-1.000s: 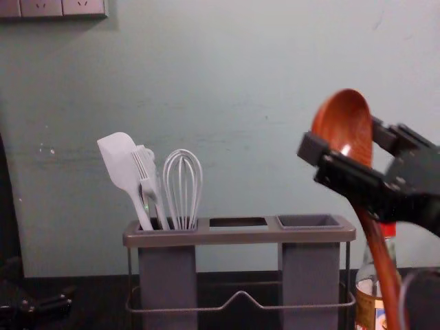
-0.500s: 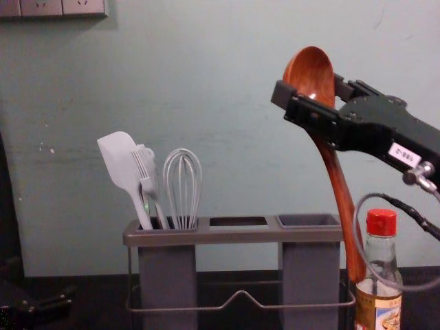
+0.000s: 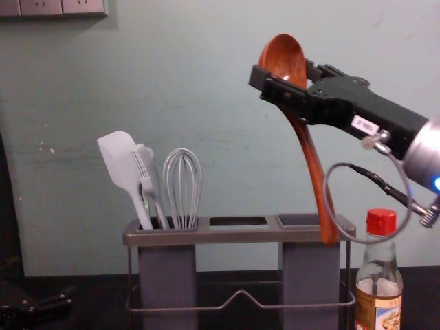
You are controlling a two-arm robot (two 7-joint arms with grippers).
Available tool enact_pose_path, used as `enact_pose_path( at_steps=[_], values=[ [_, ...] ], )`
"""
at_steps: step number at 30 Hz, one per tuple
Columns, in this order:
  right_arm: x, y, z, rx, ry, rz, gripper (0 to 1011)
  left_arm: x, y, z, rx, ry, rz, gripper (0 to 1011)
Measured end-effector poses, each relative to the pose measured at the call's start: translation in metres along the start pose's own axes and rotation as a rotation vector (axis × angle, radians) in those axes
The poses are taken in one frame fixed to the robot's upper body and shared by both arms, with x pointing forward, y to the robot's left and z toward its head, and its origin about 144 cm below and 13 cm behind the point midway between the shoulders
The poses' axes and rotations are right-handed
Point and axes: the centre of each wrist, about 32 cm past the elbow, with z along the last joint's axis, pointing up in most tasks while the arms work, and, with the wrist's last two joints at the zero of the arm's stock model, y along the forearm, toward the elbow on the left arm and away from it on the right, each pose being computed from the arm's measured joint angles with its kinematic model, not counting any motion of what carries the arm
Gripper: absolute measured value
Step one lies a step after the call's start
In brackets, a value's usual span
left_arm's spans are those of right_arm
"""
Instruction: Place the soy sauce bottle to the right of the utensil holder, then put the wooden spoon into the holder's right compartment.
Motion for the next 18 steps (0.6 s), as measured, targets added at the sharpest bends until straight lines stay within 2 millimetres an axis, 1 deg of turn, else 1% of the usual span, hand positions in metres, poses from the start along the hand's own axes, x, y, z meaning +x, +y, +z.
enact_pose_path(
  at_steps=[10,14,18],
  values=[
    [0.015,0.033,-0.005,0.011,-0.026,0.000,837,0.000,0.000,0.000,0.000,0.000,0.000,1005],
    [0.018,0.040,-0.008,0.010,-0.034,-0.001,837,0.000,0.000,0.000,0.000,0.000,0.000,1005],
    [0.020,0.043,-0.013,0.003,-0.038,-0.004,837,0.000,0.000,0.000,0.000,0.000,0.000,1005]
  ],
)
